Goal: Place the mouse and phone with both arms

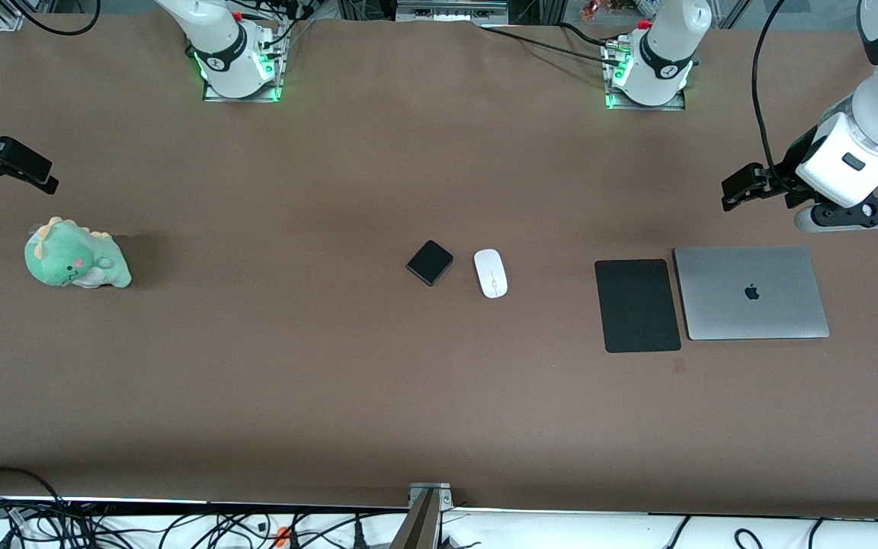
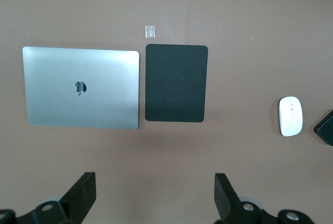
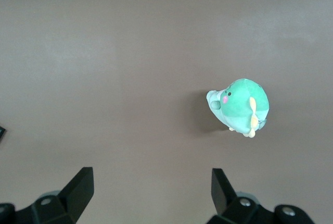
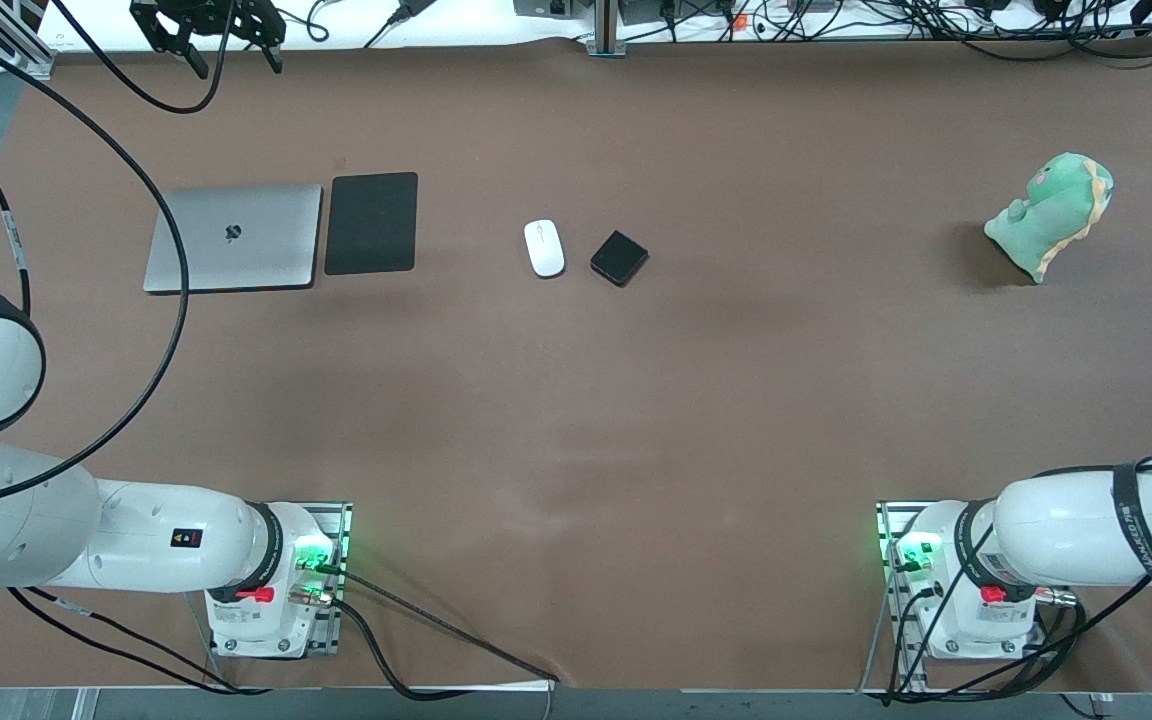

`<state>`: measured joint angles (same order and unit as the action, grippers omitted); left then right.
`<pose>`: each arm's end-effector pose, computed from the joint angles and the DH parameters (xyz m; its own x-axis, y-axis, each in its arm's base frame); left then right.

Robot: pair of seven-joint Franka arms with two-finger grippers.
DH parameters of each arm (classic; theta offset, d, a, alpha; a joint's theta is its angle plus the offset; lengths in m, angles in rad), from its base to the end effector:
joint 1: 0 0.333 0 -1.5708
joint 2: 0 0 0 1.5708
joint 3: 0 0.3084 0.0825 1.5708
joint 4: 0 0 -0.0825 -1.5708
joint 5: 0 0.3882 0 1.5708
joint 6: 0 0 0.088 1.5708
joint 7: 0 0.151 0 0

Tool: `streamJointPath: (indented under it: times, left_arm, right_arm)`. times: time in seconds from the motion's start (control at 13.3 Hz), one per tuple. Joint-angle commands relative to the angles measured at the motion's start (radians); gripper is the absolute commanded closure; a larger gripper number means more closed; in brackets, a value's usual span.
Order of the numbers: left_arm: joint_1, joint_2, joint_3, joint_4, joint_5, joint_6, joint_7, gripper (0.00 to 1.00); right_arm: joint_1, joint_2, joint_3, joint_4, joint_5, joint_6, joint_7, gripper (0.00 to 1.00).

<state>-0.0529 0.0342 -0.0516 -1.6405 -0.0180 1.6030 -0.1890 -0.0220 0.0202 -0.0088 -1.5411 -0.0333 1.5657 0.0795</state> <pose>0.5613 -0.0612 0.5233 0.9936 0.0851 -0.0740 0.0858 -0.9963 0.0059 0.5644 -0.0224 0.5753 0.9939 -0.1102 0.0070 -0.1104 -0.9933 0.0330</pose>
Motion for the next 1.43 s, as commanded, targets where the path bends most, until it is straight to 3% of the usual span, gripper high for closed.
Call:
streamJointPath:
  times: [0.0,0.75,1.05,1.35]
  left_arm:
    - [0.002,0.012,-0.004,0.030,-0.011,-0.015,0.011,0.00]
    - [-0.001,0.033,-0.027,0.027,-0.008,0.009,0.003,0.00]
    - [-0.011,0.061,-0.071,0.025,-0.010,0.069,-0.018,0.00]
    - [-0.030,0.111,-0.151,0.008,-0.007,0.155,-0.193,0.00]
  right_arm:
    - [-0.009,0.007,0.007,0.019,0.021,-0.012,-0.010,0.00]
    - [0.000,0.015,0.007,0.016,0.021,-0.015,-0.010,0.00]
    - [0.004,0.027,0.007,0.015,0.023,-0.016,-0.009,0.00]
    - [0.017,0.044,0.007,0.001,0.042,-0.019,0.005,0.00]
